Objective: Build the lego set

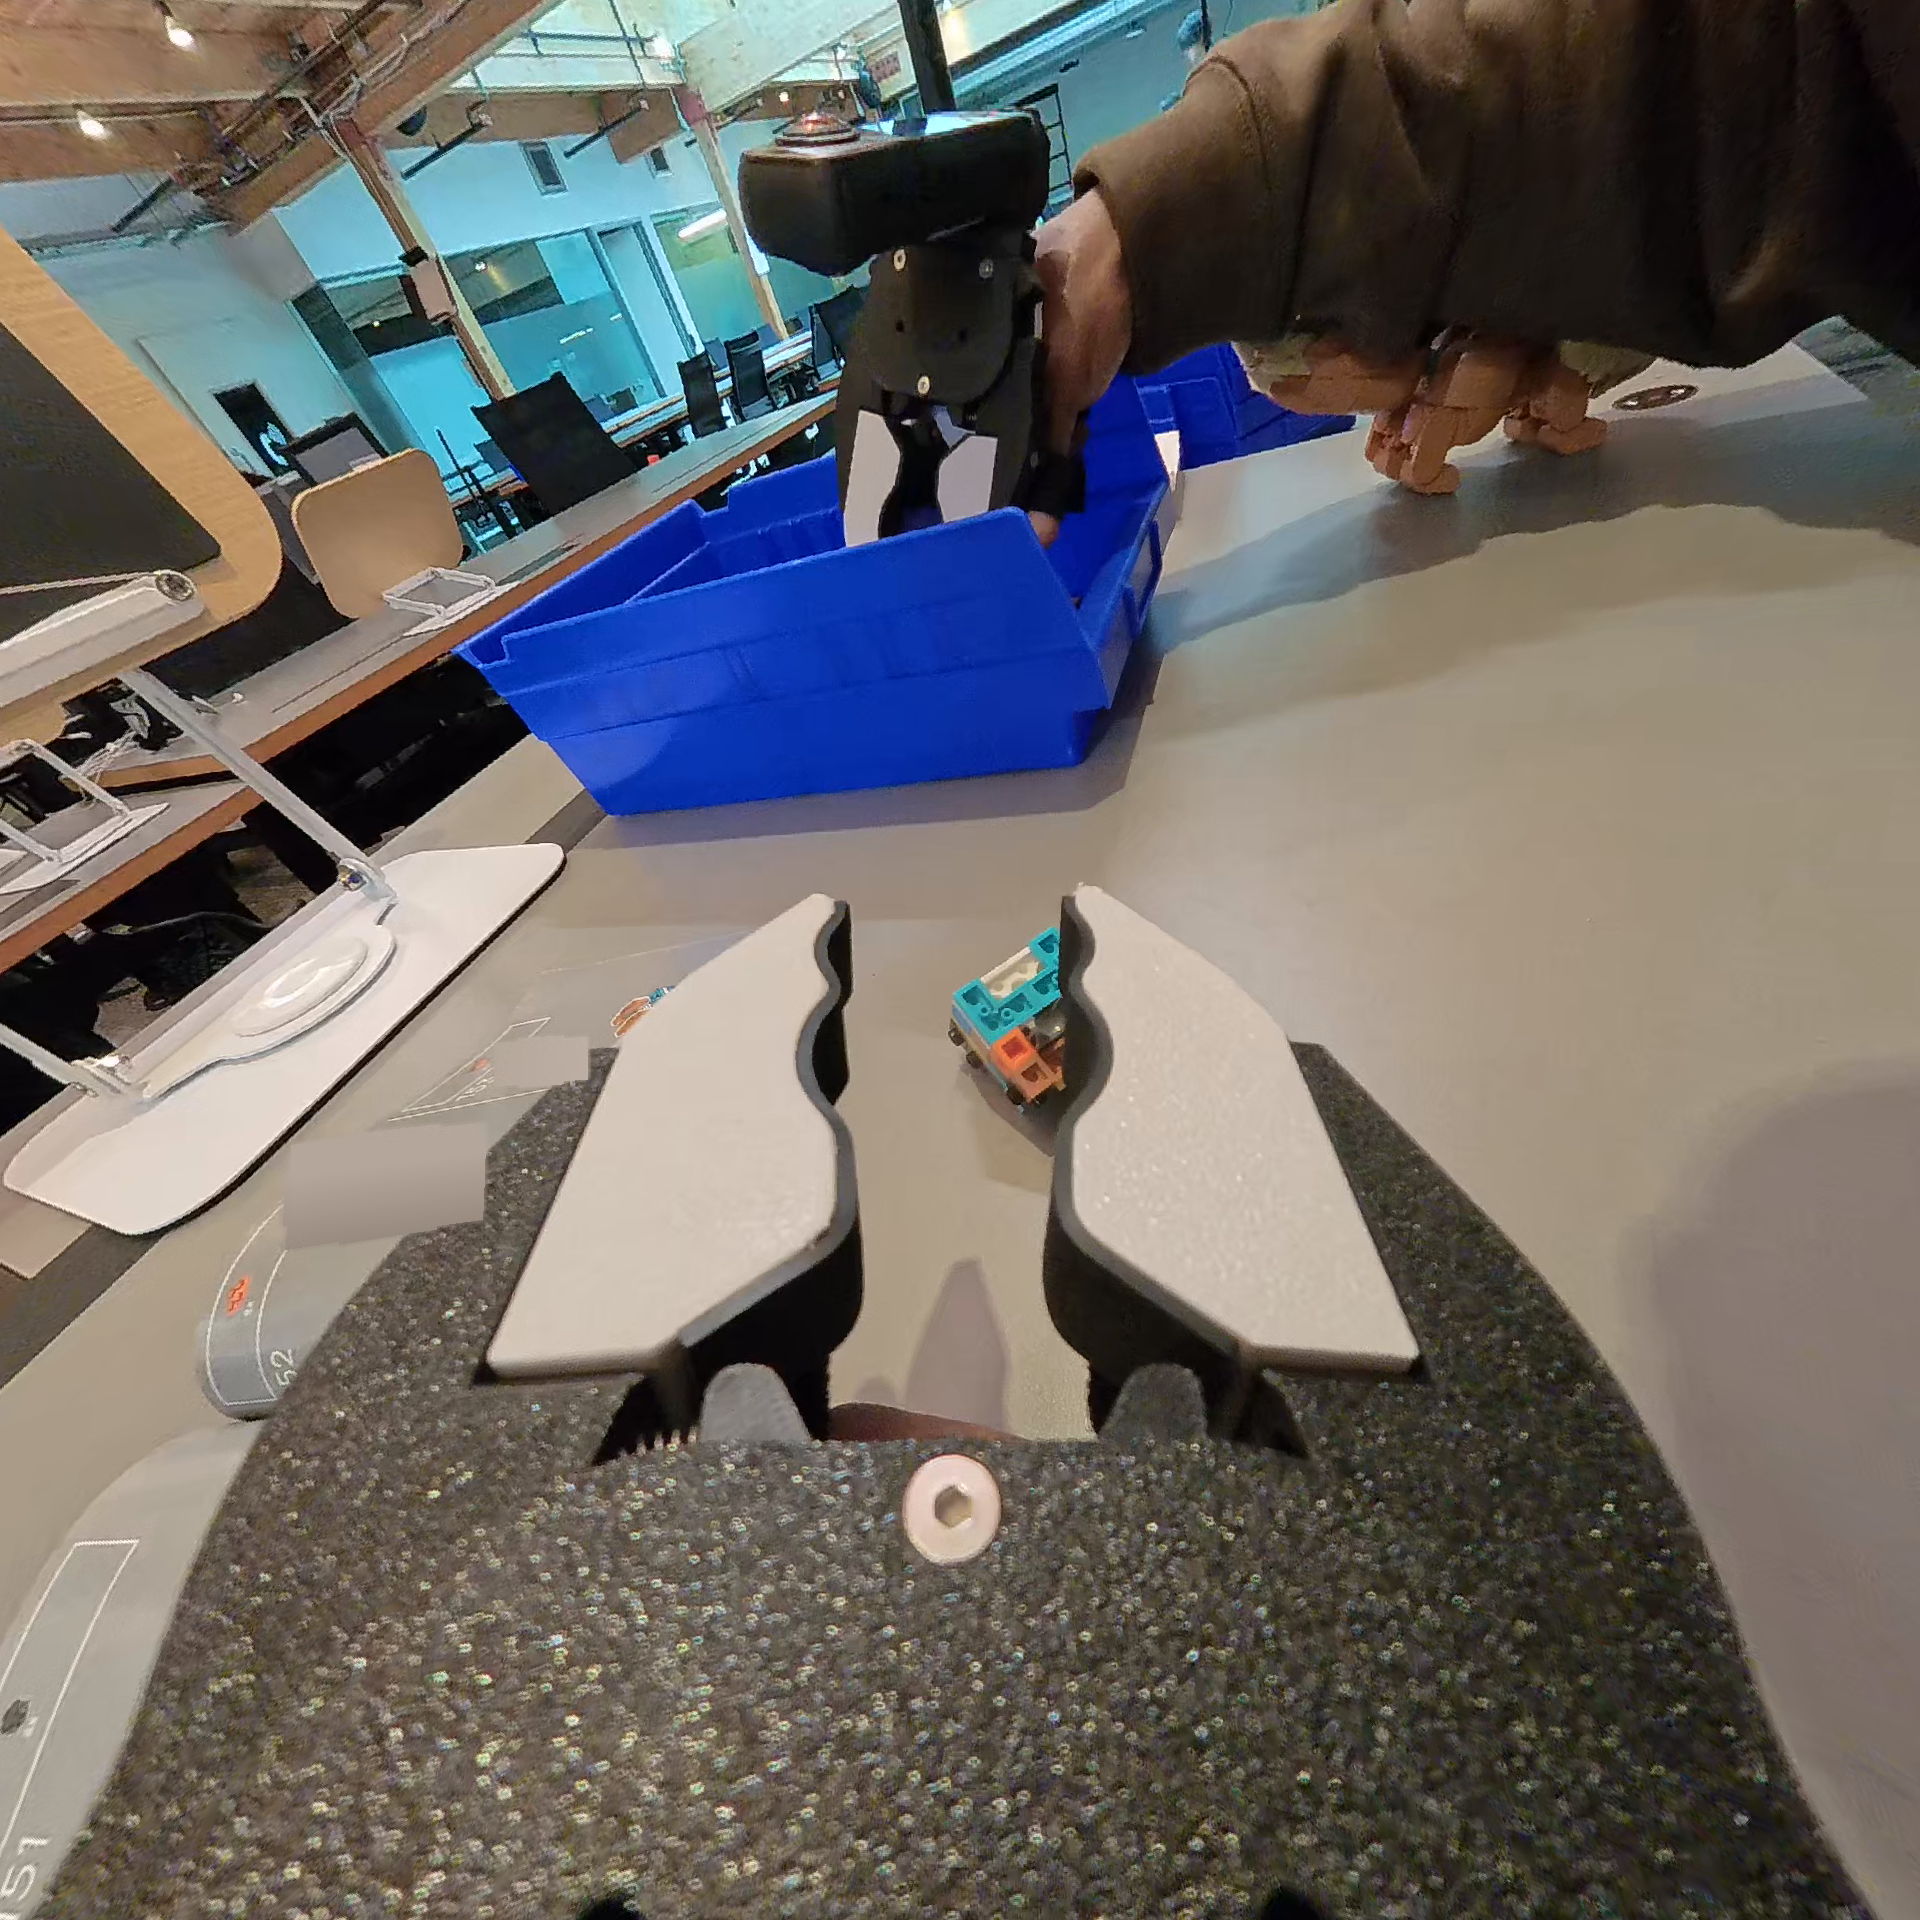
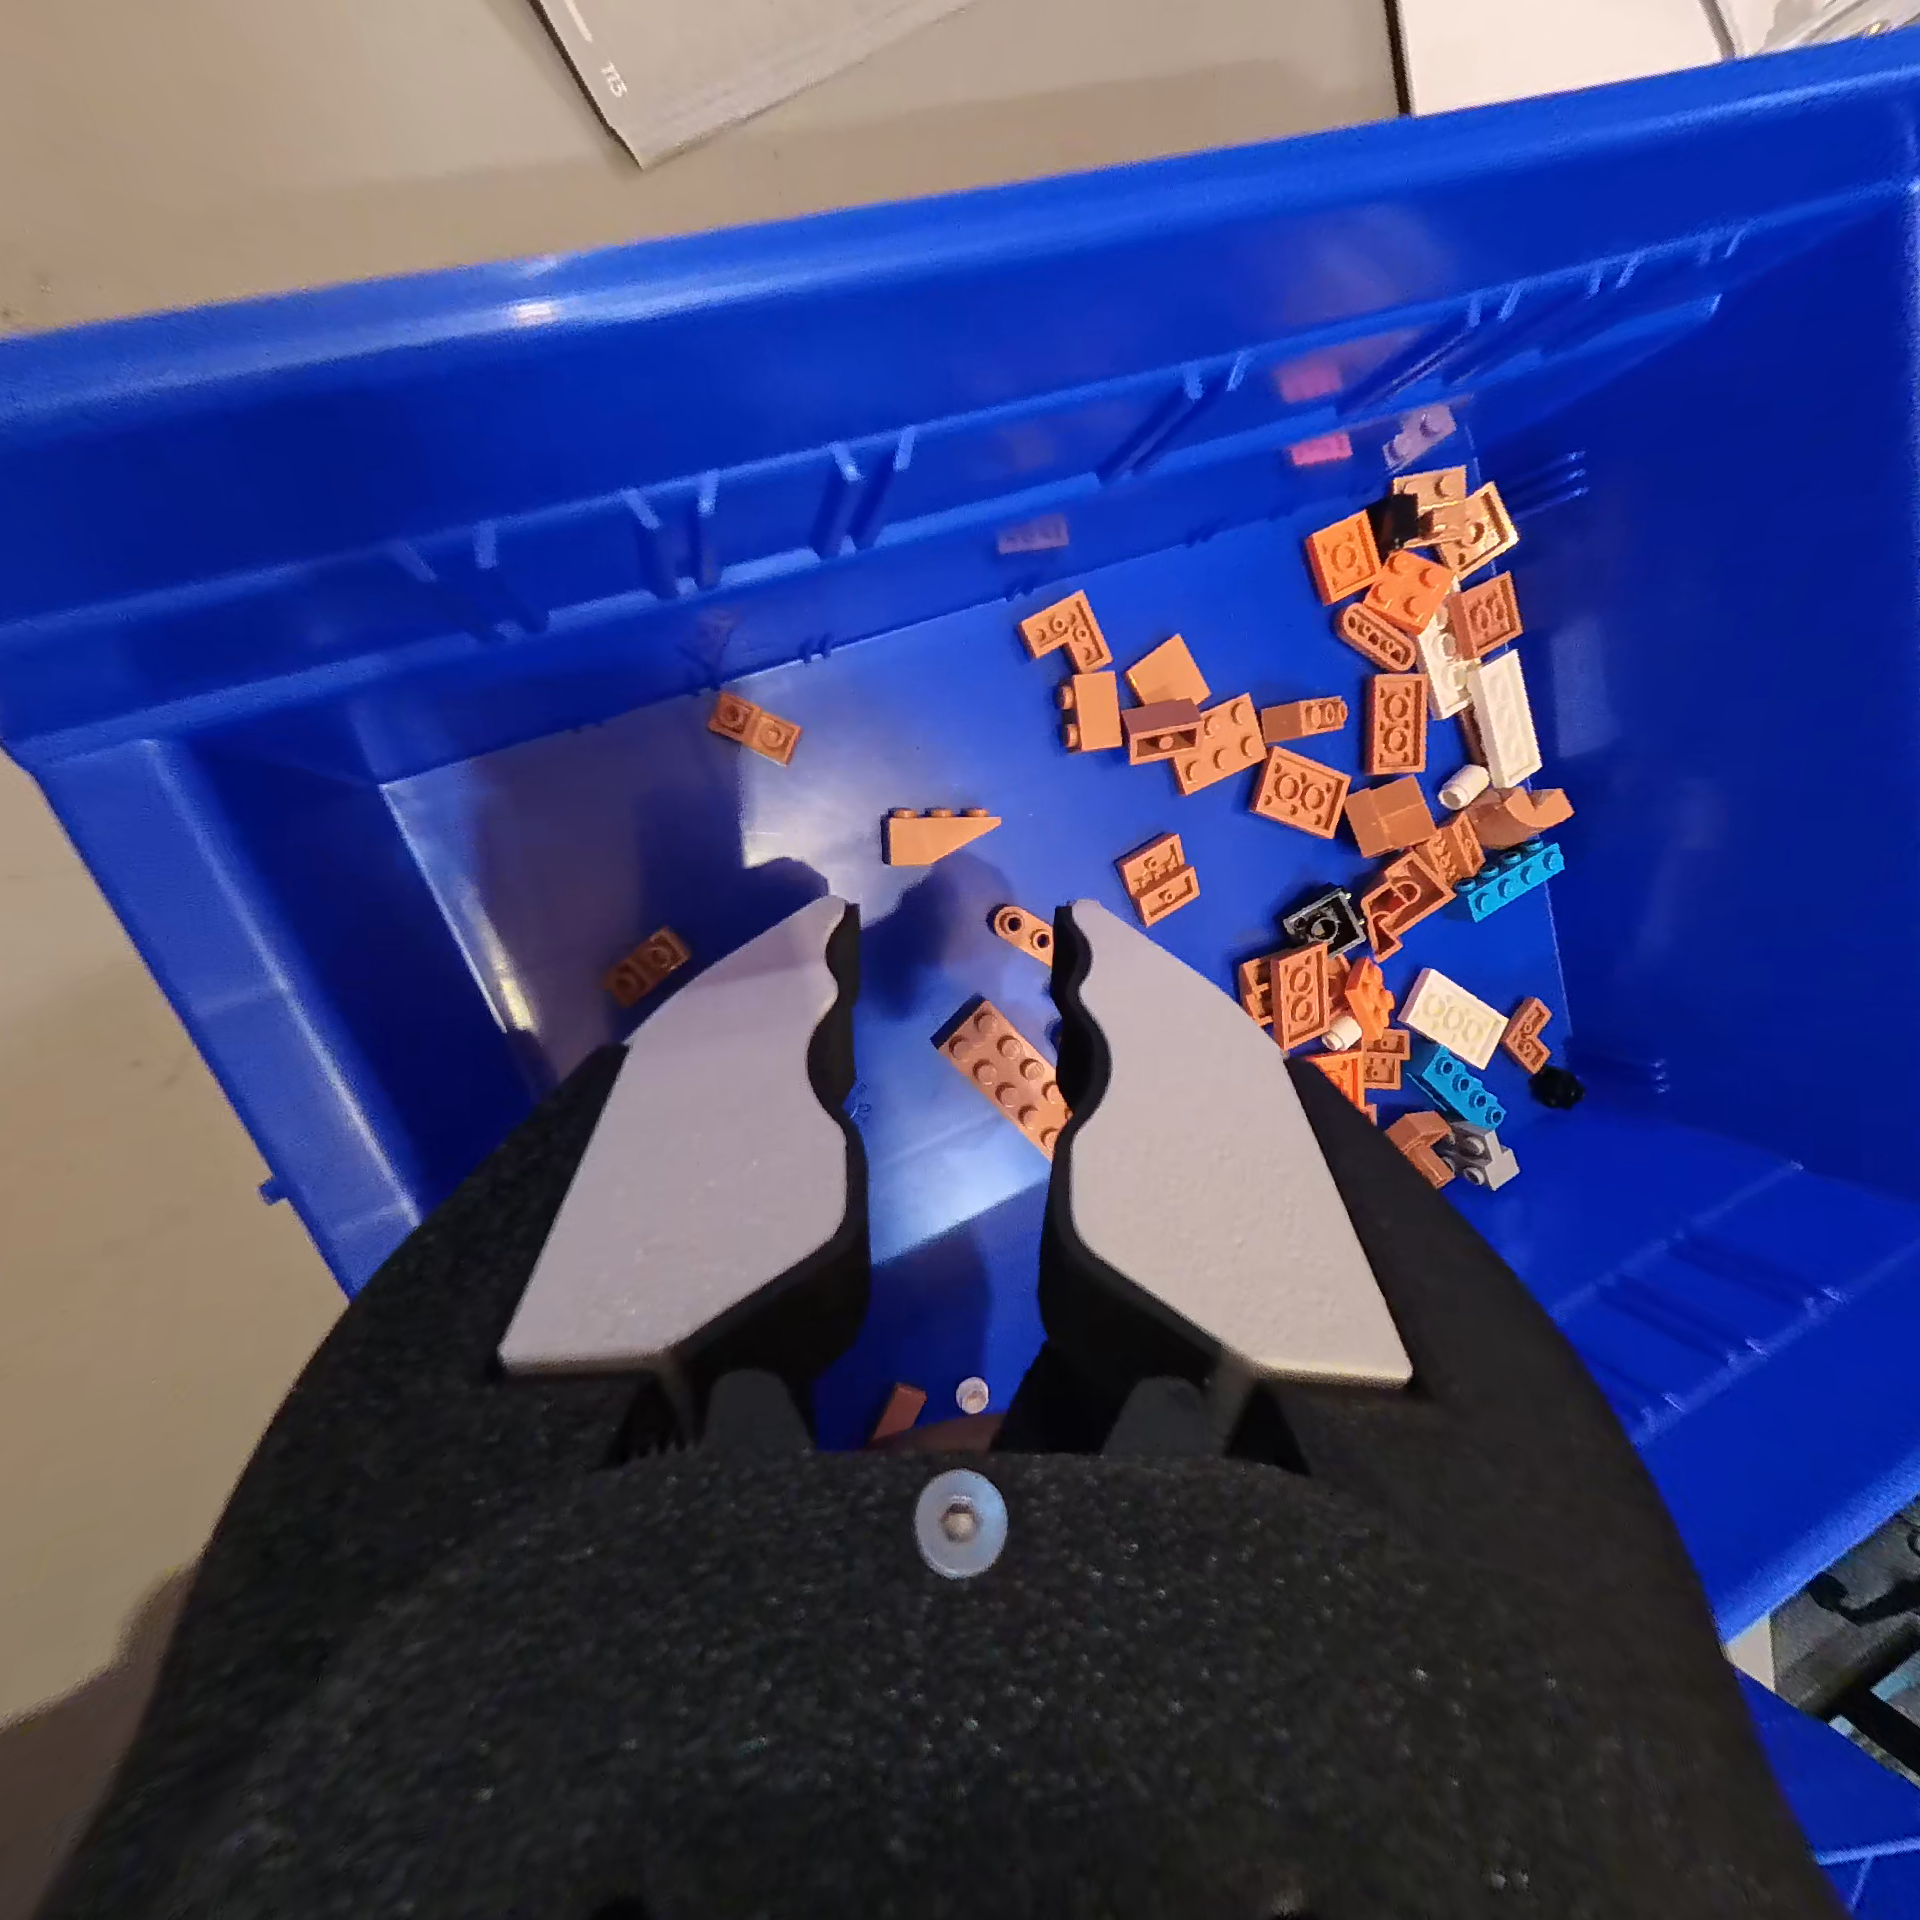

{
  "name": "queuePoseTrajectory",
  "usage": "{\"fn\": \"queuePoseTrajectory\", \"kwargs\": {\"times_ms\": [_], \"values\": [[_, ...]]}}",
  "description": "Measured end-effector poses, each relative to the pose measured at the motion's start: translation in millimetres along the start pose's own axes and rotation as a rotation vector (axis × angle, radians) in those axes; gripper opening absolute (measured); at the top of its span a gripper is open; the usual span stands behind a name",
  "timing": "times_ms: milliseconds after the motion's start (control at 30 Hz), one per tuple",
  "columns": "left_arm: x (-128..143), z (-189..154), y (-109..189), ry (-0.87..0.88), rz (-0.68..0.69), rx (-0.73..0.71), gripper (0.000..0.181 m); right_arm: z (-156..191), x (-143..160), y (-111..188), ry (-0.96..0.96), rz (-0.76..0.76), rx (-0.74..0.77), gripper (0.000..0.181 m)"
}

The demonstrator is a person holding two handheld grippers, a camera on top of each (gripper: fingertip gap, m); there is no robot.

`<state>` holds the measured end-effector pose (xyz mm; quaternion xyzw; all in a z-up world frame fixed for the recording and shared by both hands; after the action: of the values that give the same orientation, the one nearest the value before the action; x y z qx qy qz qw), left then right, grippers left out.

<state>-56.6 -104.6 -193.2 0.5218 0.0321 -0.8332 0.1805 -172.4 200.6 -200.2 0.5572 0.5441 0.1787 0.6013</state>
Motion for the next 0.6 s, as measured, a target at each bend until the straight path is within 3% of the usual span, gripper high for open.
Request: {"fn": "queuePoseTrajectory", "kwargs": {"times_ms": [600], "values": [[0.0,0.0,-0.2,0.000,0.000,0.000,0.038,2.9,1.3,-2.7,-0.005,0.019,-0.018,0.034]]}}
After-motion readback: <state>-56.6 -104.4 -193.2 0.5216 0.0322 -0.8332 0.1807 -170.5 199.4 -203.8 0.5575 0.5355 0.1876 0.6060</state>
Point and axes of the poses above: each gripper's, where its closed fingertips meet, y back along the fingers, x out of its underside, z = x × y across the jaws, the point moved 6 cm from there along y, back along the fingers, and after that the axes turned 10 degrees about -y, right-handed, at the moved point
